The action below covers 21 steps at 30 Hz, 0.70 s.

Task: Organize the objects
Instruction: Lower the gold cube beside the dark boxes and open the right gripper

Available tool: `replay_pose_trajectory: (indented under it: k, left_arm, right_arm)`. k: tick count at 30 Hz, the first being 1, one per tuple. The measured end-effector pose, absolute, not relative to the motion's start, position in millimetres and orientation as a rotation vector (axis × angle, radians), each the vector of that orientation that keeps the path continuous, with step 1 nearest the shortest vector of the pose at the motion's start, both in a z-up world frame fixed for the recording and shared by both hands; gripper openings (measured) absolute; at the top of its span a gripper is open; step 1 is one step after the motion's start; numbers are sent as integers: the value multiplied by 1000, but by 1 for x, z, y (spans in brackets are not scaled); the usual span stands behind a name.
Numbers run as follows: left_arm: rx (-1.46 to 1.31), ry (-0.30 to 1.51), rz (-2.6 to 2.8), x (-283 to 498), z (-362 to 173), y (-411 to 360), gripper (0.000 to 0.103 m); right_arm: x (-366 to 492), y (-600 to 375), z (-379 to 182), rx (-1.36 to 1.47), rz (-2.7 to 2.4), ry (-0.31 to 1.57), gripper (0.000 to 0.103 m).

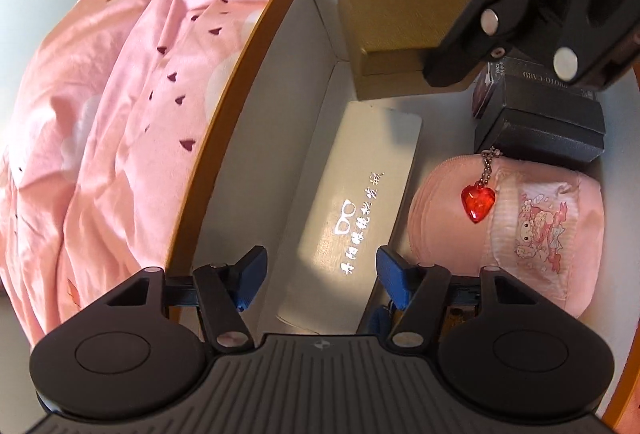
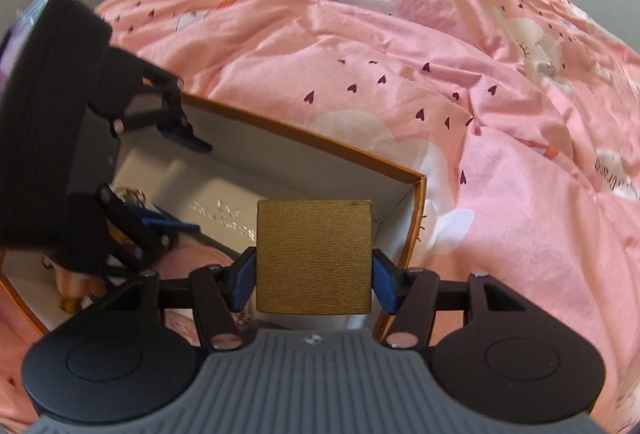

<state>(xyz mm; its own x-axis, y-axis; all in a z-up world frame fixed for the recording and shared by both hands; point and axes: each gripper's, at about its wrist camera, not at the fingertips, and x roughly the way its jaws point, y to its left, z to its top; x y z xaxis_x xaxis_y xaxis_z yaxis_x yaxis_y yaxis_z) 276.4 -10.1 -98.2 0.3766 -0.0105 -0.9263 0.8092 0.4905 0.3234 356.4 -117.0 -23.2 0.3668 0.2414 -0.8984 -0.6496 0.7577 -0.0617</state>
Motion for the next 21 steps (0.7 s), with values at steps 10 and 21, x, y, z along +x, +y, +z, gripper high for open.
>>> replay_pose_trajectory:
  k: [10, 21]
  left_arm:
    - [965, 1069, -720, 276, -108, -13, 76]
    - [1115, 1143, -803, 287, -131, -30, 71]
  right_arm:
    - [358, -84, -36, -845, 716, 1034, 61]
    - [360, -84, -48, -988, 832, 1060, 61]
